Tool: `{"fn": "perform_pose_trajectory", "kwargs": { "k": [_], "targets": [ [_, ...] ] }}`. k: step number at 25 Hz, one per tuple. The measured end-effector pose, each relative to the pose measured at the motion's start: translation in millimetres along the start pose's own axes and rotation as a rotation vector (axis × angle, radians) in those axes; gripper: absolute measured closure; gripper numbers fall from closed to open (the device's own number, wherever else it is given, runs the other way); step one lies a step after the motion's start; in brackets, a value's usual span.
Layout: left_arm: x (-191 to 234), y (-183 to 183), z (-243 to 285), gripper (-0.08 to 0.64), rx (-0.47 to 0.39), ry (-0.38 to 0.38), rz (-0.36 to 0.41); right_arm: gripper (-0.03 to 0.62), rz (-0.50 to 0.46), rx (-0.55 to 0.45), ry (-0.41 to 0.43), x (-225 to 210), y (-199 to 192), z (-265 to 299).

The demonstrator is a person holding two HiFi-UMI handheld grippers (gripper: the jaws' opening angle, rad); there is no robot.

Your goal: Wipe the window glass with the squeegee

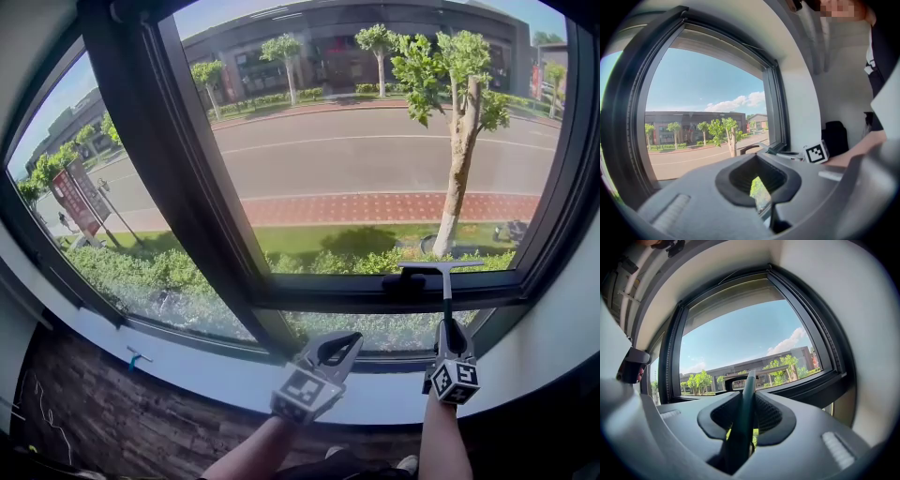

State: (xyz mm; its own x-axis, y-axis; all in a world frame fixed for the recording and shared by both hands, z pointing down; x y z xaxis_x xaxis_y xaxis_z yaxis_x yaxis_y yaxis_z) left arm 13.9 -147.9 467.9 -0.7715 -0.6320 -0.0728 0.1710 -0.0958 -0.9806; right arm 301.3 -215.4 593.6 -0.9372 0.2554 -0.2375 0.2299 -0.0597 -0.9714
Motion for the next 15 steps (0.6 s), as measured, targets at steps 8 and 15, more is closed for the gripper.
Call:
{"fn": "perform_pose_trajectory", "kwargs": {
  "k": [8,15],
  "targets": [
    [2,0,-3,0.557,-0.006,0.009,-0.003,0.494,0.014,0.005,-0.002,0,1,0],
    [5,4,-7,0.557,-0.036,0.004,0.001,0.494,0.015,-0.011,0.008,3,10,-8]
  ]
}}
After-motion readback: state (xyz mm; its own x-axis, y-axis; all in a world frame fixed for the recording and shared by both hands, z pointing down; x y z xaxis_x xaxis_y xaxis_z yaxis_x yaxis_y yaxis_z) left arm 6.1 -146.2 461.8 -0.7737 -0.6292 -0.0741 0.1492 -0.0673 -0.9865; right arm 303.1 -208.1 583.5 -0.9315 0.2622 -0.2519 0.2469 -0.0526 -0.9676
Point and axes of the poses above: the fingertips, and each gripper's own axes: z forward along the fingers, x to its left, y out of its top, the point moved 10 cm from there along -z, backward along the fingers, and after that the axes turned 1 degree about y, right-handed, at the moved point
